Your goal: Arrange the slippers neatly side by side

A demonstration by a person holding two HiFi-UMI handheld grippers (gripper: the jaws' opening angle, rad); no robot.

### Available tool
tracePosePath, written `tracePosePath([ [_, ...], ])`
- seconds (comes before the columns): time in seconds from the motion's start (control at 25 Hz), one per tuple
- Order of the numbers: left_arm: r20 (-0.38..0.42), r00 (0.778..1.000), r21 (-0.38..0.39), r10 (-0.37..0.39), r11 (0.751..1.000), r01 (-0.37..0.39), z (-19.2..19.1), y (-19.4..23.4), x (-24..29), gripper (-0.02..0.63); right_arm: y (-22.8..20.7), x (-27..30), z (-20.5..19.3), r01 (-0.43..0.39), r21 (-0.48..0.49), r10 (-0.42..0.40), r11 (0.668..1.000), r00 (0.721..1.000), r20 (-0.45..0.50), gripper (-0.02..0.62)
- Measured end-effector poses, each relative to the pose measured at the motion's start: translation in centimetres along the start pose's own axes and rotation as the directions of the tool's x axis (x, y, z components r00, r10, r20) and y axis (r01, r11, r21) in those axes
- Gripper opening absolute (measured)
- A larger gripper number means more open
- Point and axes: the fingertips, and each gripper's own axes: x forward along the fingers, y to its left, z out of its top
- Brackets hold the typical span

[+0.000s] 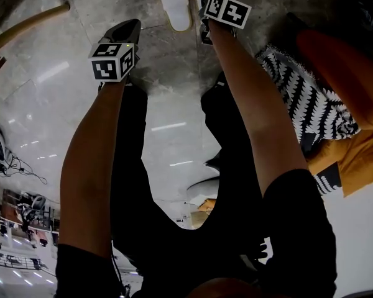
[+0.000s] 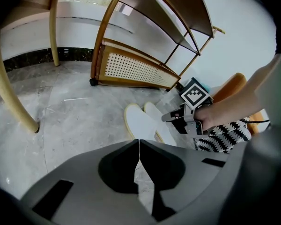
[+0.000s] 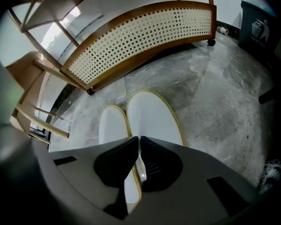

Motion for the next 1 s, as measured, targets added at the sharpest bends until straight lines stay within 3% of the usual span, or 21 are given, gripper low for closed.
tracePosePath([
  [0.2,-0.009,1.0,-0.007,0.003,1.0,-0.003,-0.6,0.1,-0.6,0.018,0.2,0.0,-0.5,0.0,0.016,0.0,1.0,1.0,-0.008,0.041],
  [0.6,-0.016,1.0,-0.009,0.007,1.0,-0.007,-1.3,-0.1,-1.2,0.018,-0.2,-0.4,-0.2,0.041,-0.063,-0.043,0.997,0.999,-0.026,0.047],
  [0.68,-0.017,1.0,-0.007,0.007,1.0,-0.007,-1.3,-0.3,-1.6,0.018,-0.4,-0.9,-0.1,0.067,-0.073,-0.069,0.995,0.997,-0.028,0.088],
  [0.88,-0.029,0.999,0.002,0.013,1.0,-0.013,-0.7,-2.0,-3.8,0.018,0.0,-4.9,0.0,0.065,-0.081,-0.066,0.995,0.998,-0.002,0.092],
  [1.0,-0.02,0.999,0.032,0.032,0.999,-0.031,1.3,-3.7,-5.8,0.018,0.6,-9.5,1.7,0.027,-0.095,-0.019,0.995,0.996,0.084,0.051],
])
